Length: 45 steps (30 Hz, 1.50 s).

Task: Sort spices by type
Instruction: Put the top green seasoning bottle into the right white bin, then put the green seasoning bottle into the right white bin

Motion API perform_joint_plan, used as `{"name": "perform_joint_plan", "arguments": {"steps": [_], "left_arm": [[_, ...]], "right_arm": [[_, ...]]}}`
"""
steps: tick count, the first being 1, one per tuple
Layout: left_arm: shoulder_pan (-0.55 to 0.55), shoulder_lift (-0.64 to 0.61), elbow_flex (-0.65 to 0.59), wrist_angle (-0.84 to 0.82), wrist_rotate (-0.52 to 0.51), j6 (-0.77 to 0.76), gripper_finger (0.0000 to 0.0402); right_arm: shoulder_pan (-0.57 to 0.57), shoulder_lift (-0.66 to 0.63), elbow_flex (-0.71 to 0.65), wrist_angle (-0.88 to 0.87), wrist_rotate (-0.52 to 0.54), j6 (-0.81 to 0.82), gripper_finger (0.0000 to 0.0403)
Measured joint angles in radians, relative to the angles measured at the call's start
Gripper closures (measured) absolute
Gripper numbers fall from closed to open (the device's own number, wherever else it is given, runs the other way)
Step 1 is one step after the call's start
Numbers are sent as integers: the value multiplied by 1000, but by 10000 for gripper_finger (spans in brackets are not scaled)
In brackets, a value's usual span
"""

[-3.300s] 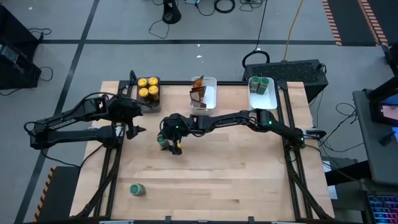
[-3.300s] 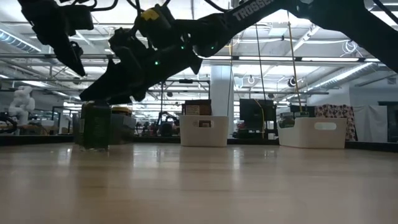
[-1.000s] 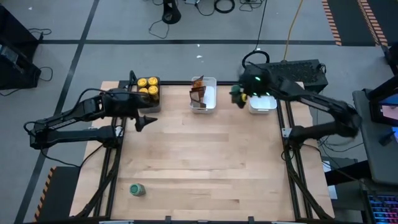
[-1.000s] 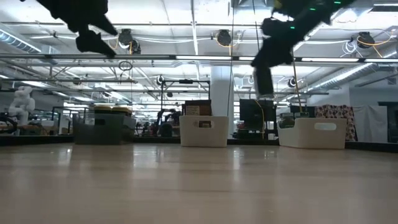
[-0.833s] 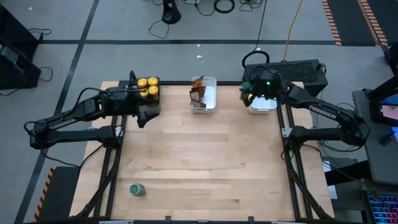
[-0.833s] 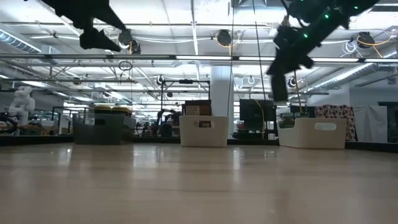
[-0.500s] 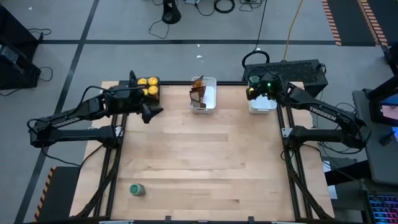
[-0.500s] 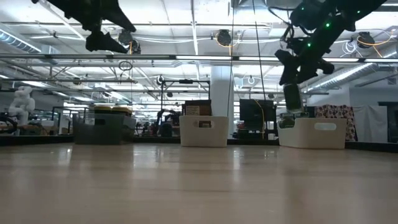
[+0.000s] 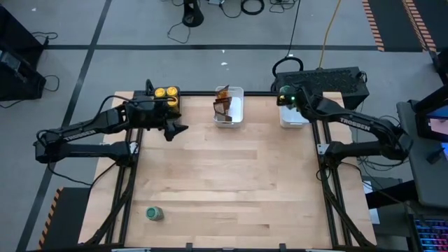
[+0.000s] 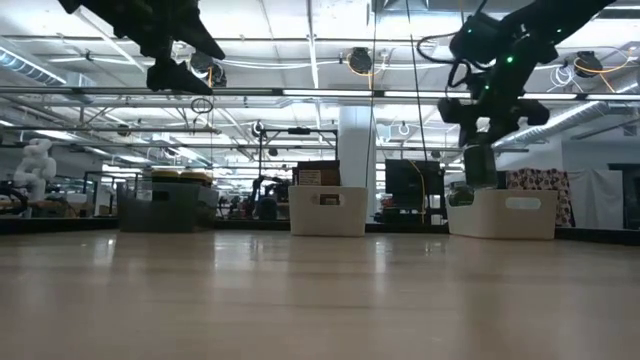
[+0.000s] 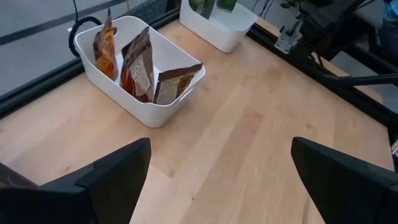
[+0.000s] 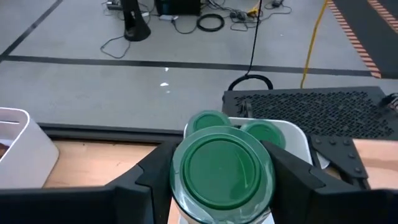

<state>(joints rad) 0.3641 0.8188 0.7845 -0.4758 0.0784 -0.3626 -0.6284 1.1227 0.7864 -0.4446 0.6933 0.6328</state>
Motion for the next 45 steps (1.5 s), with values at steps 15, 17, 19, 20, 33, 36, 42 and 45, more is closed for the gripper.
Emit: {"name": "perform_joint_plan", "arguments": {"steps": [15, 17, 19, 20, 33, 36, 42, 45], "left_arm": [[0, 0, 0, -5, 88, 8, 13], [0, 0, 0, -5, 94, 8, 13], [0, 0, 0, -5, 97, 8, 13], [0, 0, 0, -5, 97, 7, 13], [0, 0, 0, -5, 102, 6, 13], [-8, 0, 0, -5, 102, 10, 13], [-33, 0, 0, -5, 102, 13, 13], [-43, 0, 0, -5, 102, 12, 13]], "right_arm": [[54, 208, 0, 1, 143, 238, 216], [54, 234, 0, 2, 143, 264, 219], [54, 257, 0, 3, 146, 286, 221], [54, 265, 0, 6, 146, 293, 221], [54, 314, 1, 72, 153, 303, 208], [54, 316, 1, 76, 146, 302, 195], [54, 316, 1, 77, 151, 288, 175], [54, 316, 1, 76, 150, 287, 167]]}}
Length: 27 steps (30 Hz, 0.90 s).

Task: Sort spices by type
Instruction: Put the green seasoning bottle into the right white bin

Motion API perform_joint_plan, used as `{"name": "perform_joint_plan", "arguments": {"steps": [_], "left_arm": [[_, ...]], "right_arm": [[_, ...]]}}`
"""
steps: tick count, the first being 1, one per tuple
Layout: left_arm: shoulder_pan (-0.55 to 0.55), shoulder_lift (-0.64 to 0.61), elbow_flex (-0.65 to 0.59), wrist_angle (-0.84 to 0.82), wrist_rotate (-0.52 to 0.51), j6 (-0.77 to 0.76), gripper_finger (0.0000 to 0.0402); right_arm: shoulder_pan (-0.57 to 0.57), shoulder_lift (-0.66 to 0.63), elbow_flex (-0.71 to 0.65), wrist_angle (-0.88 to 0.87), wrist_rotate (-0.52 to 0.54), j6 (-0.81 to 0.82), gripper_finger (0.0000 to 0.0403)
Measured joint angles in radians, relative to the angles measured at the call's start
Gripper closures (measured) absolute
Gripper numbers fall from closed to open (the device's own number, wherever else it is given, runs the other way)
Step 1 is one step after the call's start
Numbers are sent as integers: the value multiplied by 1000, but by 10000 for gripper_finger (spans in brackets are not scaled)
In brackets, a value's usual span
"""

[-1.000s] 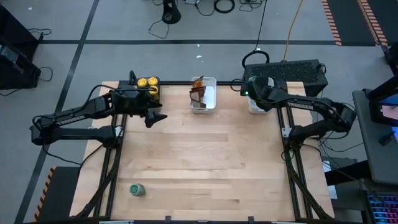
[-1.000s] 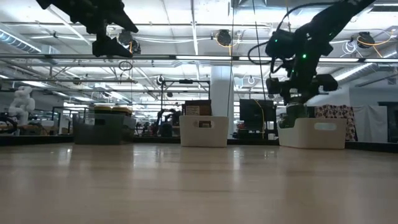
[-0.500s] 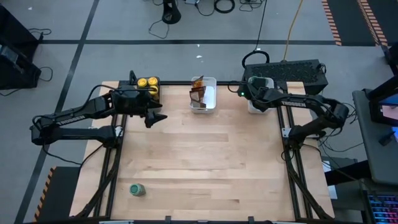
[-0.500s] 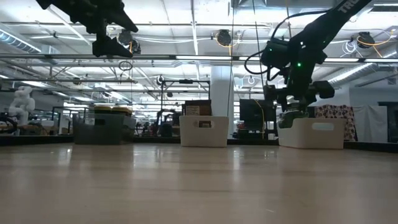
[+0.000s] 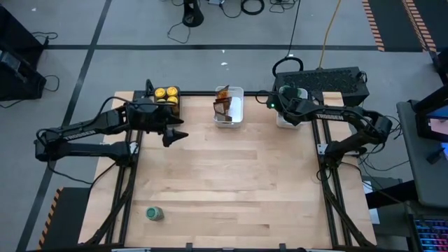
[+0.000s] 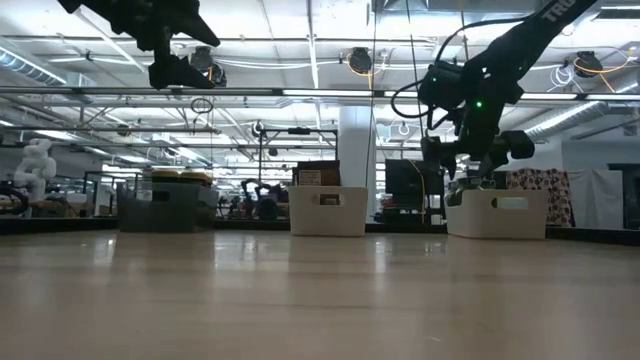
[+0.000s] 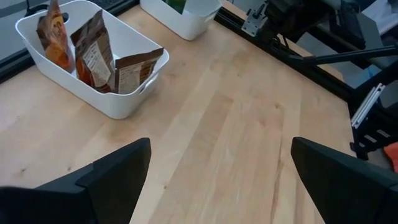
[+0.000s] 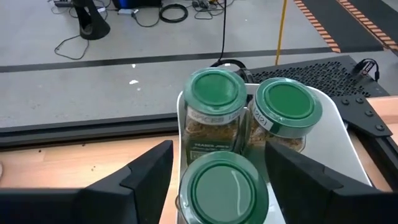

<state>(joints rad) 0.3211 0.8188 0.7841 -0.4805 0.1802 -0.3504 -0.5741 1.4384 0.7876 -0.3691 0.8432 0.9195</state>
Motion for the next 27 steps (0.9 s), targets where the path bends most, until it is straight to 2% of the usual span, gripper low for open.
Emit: {"name": "perform_joint_plan", "arguments": {"steps": [6, 12, 16, 20, 24, 27], "left_arm": [[-17, 0, 0, 0, 0, -3, 13], [-23, 0, 0, 0, -2, -2, 13], [-23, 0, 0, 0, -12, 16, 13], [-23, 0, 0, 0, -3, 15, 13], [-37, 0, 0, -3, 153, -11, 13], [-77, 0, 0, -23, 242, -35, 13]], "right_arm": [[8, -37, 0, 0, -10, -55, 160], [46, -130, 0, 5, -13, -139, 164], [89, -194, 0, 37, -67, -198, 167], [145, -225, 0, 177, -257, -327, 167], [209, -226, 0, 358, -534, -412, 167], [272, -220, 0, 473, -651, -458, 167]]}}
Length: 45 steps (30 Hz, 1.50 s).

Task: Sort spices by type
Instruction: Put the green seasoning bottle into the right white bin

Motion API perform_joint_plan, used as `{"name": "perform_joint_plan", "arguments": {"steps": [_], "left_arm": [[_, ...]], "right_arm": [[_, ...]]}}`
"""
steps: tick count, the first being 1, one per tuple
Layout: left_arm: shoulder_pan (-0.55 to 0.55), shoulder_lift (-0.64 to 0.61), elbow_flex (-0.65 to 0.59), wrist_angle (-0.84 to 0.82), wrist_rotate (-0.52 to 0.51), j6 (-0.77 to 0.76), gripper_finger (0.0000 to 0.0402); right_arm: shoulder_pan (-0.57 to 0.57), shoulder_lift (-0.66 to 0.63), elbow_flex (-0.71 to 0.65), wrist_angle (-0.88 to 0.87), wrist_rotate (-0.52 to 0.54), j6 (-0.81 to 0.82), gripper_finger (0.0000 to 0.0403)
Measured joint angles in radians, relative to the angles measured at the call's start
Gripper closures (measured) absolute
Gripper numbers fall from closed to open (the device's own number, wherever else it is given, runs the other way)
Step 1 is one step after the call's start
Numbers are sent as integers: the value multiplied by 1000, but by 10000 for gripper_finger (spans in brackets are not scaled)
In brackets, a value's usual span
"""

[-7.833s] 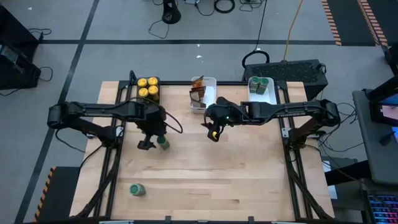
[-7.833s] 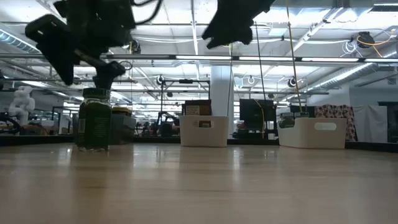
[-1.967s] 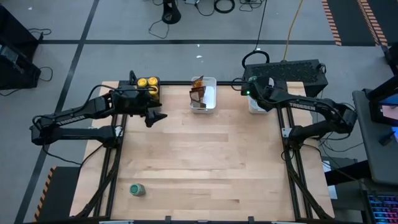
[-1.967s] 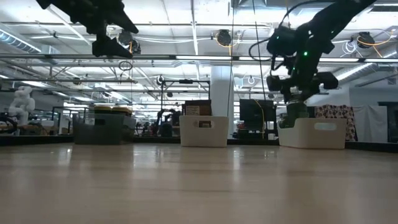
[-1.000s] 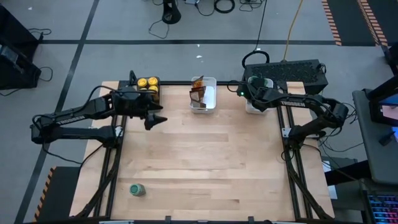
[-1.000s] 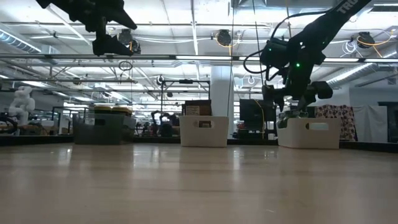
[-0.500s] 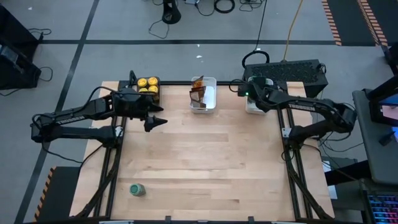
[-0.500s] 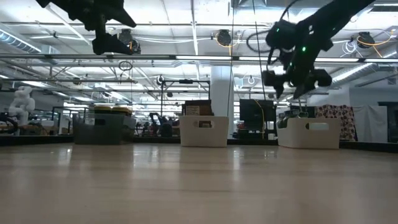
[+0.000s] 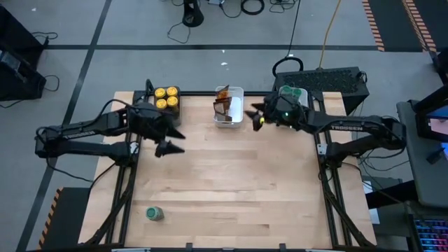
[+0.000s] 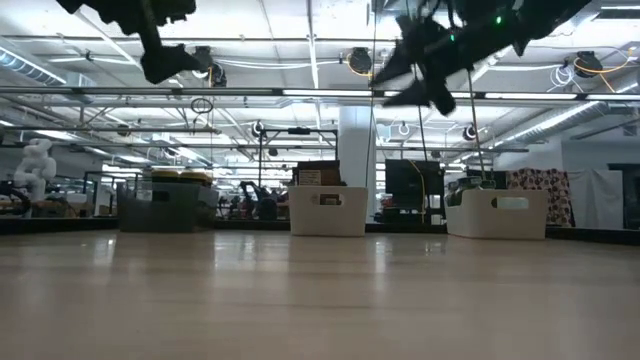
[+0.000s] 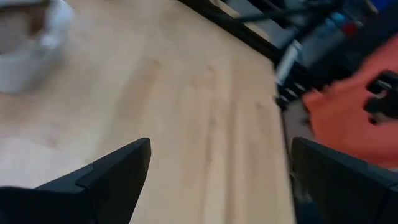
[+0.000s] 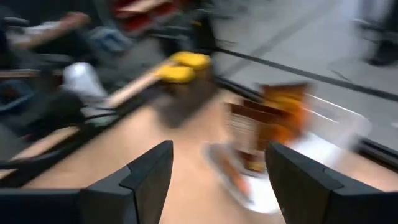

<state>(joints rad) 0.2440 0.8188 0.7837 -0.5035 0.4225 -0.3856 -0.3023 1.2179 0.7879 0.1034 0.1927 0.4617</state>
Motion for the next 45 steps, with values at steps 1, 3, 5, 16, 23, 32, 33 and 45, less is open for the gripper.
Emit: {"name": "perform_joint_plan", "arguments": {"steps": [1, 3, 5, 16, 23, 32, 33, 45], "left_arm": [[-17, 0, 0, -9, 17, -4, 13], [-57, 0, 0, -20, 43, -27, 13], [-104, 0, 5, -37, 49, -54, 13], [-350, 18, 207, -343, -153, -196, 13], [-495, 77, 261, -478, -241, -375, 13], [-672, 197, 264, -624, -246, -365, 13], [-687, 203, 263, -645, -250, -358, 13], [-881, 243, 232, -658, -316, -325, 13]], "right_arm": [[23, 1, 0, 28, -20, -15, 167], [67, 1, 0, 92, -41, -43, 167], [107, 1, 0, 138, -43, -73, 167], [212, 2, 0, 192, -42, -168, 167], [214, 8, 0, 191, -40, -209, 167], [244, 8, 0, 207, -40, -246, 167], [254, 12, 0, 217, -40, -237, 167], [326, 110, 3, 344, -4, -160, 167]]}}
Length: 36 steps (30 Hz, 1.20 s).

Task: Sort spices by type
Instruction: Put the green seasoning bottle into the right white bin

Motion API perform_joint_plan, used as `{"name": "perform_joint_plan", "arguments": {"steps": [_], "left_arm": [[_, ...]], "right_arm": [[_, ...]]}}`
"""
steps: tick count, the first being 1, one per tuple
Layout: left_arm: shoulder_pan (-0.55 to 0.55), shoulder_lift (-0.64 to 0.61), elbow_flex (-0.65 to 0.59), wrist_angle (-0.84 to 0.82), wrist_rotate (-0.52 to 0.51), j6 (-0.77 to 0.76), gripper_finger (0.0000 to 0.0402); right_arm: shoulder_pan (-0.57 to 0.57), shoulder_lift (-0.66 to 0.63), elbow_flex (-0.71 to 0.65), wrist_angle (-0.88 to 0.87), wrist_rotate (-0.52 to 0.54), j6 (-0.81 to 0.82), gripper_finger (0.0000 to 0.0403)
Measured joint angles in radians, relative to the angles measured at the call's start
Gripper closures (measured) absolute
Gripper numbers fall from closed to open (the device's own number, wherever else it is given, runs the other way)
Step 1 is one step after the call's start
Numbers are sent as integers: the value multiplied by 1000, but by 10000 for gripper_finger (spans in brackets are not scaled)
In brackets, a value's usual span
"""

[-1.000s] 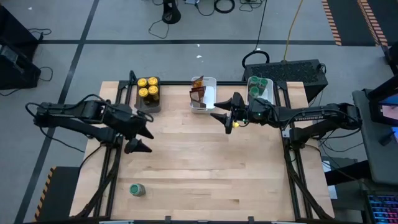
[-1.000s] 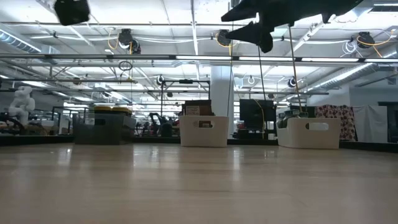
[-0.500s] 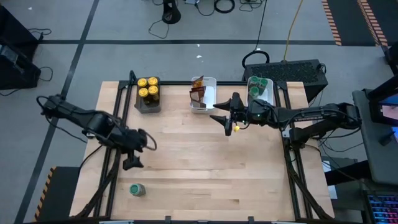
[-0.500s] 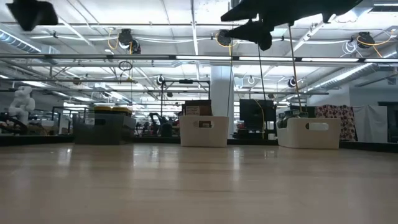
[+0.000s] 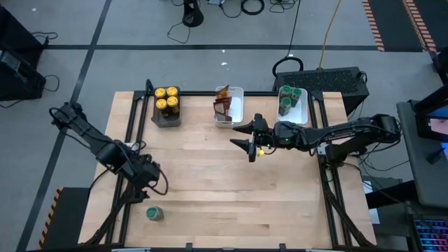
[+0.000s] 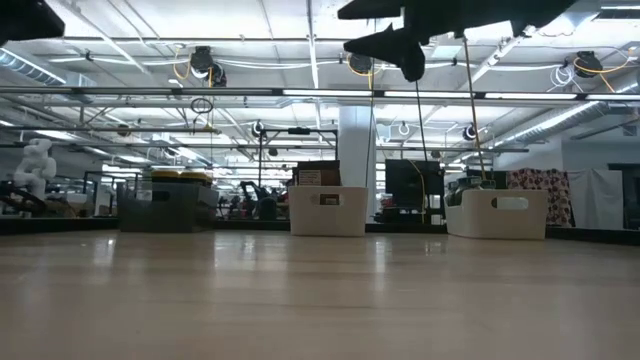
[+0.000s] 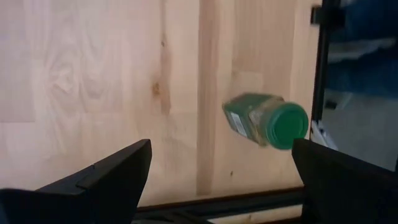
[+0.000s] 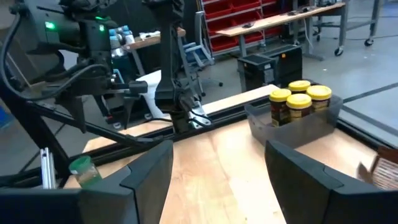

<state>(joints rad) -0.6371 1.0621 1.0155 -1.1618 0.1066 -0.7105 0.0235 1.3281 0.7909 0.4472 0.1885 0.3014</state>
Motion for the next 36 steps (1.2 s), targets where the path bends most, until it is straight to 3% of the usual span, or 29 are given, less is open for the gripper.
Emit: {"name": "perform_joint_plan", "arguments": {"steps": [7, 18, 28, 36], "left_arm": [[-84, 38, -1, 0, 0, 14, 13], [-178, 132, -2, 64, -7, -44, 13], [-268, 144, -2, 71, -103, -175, 13], [-385, 208, -41, 161, -166, -252, 13]], "right_arm": [[21, 73, 102, -28, -1, -106, 167], [32, 265, 397, -226, -12, -230, 167], [64, 399, 562, -260, -145, -278, 167], [96, 457, 620, -257, -144, -288, 167]]}}
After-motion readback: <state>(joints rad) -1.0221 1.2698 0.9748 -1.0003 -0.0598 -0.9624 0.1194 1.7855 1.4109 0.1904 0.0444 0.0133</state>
